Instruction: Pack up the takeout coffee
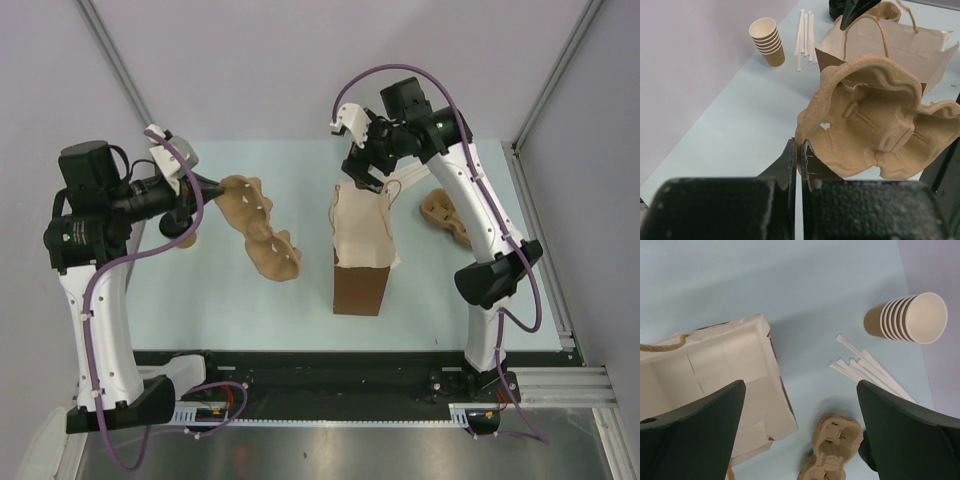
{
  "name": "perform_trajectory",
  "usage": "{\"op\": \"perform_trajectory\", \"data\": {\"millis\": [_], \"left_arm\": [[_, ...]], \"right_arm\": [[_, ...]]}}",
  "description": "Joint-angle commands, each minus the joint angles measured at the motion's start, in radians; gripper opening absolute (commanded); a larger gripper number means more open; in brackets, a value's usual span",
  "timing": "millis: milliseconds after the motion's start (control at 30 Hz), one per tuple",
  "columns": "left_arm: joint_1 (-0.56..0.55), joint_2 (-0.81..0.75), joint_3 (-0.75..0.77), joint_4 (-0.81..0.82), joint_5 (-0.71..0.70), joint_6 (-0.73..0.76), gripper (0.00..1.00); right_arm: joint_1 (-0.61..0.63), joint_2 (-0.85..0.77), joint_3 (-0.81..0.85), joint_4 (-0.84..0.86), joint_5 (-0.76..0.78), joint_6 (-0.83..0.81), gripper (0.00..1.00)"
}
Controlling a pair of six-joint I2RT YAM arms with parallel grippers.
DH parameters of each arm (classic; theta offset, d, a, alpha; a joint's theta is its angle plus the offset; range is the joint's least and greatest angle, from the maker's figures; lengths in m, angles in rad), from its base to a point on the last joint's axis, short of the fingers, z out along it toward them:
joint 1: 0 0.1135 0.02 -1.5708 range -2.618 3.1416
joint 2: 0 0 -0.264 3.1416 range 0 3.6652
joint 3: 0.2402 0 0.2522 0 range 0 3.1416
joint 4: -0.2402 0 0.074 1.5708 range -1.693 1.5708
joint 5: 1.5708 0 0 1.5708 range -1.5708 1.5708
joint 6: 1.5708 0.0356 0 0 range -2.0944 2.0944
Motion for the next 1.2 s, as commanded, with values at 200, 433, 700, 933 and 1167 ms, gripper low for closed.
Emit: {"op": "perform_trajectory", "data": {"millis": [200, 433, 700, 933, 1167], "left_arm": [[0.007, -0.016, 0.009, 0.042, 0.069, -0.026, 0.00], [0.007, -0.018, 0.009, 0.054, 0.076, -0.033, 0.00], [0.007, -0.027, -0.005, 0.117, 0.089, -0.086, 0.00], [0.007, -0.030, 0.019, 0.143, 0.109, -0.144, 0.00], [0.007, -0.031, 0.097, 0.243, 0.137, -0.311, 0.00]], "right_arm": [[0.039, -0.083, 0.038, 0.176, -0.033, 0.101, 1.00], [0.030, -0.043, 0.003, 0.077, -0.010, -0.025, 0.93], [0.004, 0.044, 0.007, -0.090, -0.049, -0.126, 0.82], [-0.024, 0.103, 0.007, -0.078, -0.059, -0.111, 0.68], [-0.013, 0.091, 0.046, -0.077, -0.069, -0.004, 0.00]]}}
